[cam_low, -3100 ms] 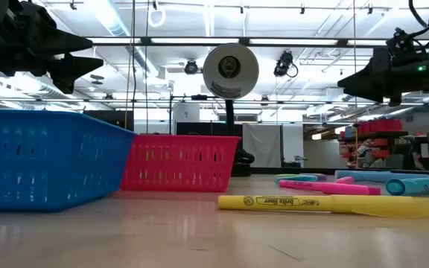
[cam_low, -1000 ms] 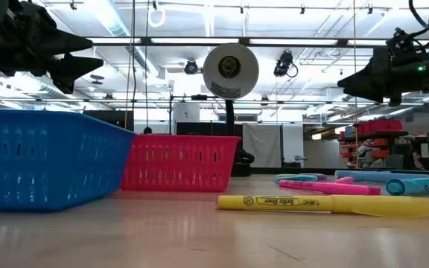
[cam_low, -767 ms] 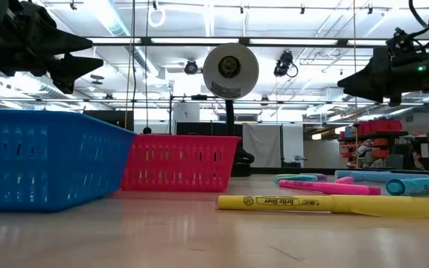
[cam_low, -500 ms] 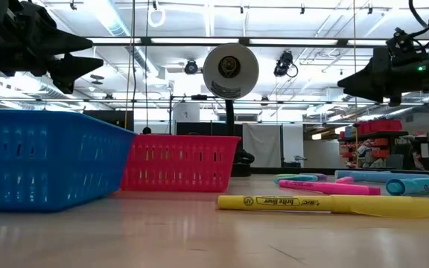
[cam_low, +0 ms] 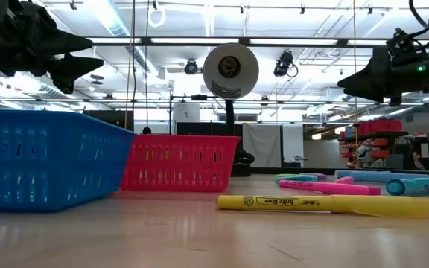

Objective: Pick & Place Markers
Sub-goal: Put the middle blue highlighter pen into the blue bin

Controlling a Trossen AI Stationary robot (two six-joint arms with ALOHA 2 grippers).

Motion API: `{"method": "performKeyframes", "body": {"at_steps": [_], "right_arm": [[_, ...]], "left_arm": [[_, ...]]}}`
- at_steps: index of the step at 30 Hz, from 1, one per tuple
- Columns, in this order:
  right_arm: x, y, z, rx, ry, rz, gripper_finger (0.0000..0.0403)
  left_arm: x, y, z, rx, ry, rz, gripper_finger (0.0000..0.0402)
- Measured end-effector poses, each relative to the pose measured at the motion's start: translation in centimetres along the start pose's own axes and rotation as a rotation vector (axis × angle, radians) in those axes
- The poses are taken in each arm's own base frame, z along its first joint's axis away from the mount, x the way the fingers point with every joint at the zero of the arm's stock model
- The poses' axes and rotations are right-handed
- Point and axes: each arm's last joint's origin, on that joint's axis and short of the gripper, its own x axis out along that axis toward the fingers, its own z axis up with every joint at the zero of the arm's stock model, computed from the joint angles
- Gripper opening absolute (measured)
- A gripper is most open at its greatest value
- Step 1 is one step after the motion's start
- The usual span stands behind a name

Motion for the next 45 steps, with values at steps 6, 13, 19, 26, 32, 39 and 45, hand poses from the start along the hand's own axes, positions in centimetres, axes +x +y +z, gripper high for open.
{"method": "performKeyframes", "body": {"at_steps": [6, 13, 19, 26, 32, 39, 45], "right_arm": [[0.0, 0.0, 0.0, 0.000, 0.000, 0.000, 0.0204], [-0.1, 0.1, 1.2, 0.086, 0.025, 0.024, 0.0204], [-0.2, 0.3, 4.4, 0.103, 0.065, -0.020, 0.0204], [-0.1, 0.8, 9.0, 0.126, 0.013, -0.010, 0.0204], [-0.2, 1.2, 12.8, 0.046, 0.011, 0.003, 0.0204], [-0.1, 1.5, 16.1, 0.032, -0.010, 0.012, 0.0204], [-0.2, 1.7, 19.0, 0.077, 0.040, 0.005, 0.0204]], "left_arm": [[0.0, 0.0, 0.0, -0.001, 0.000, 0.000, 0.0234], [0.0, 0.0, 0.0, 0.000, 0.000, 0.000, 0.0234], [0.0, 0.0, 0.0, -0.001, 0.000, 0.000, 0.0234], [0.0, 0.0, 0.0, -0.001, 0.000, 0.000, 0.0234], [0.0, 0.0, 0.0, 0.000, -0.001, 0.000, 0.0234], [0.0, 0.0, 0.0, -0.001, -0.001, 0.000, 0.0234], [0.0, 0.0, 0.0, 0.000, -0.001, 0.000, 0.0234]]}}
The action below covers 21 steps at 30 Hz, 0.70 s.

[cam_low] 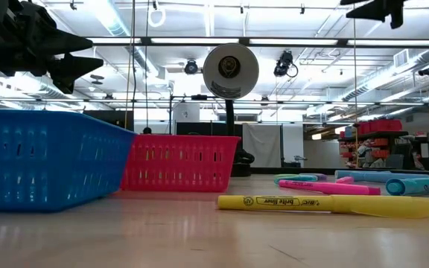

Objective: Pick & Place Markers
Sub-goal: Put the middle blue highlighter pen into the blue bin

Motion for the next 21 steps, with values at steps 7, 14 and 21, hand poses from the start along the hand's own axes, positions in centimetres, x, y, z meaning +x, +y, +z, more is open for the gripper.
{"method": "performKeyframes", "body": {"at_steps": [7, 14, 21], "right_arm": [[-0.3, 0.4, 2.6, 0.066, 0.077, -0.018, 0.0204], [-0.5, 0.5, 3.5, 0.234, 0.196, -0.061, 0.0204], [-0.4, 1.0, 4.2, 0.384, 0.373, -0.048, 0.0204]], "left_arm": [[0.0, 0.0, 0.0, 0.000, 0.001, 0.000, 0.0234], [0.0, 0.0, 0.0, 0.000, 0.000, 0.000, 0.0234], [0.0, 0.0, 0.0, 0.000, 0.000, 0.000, 0.0234]]}}
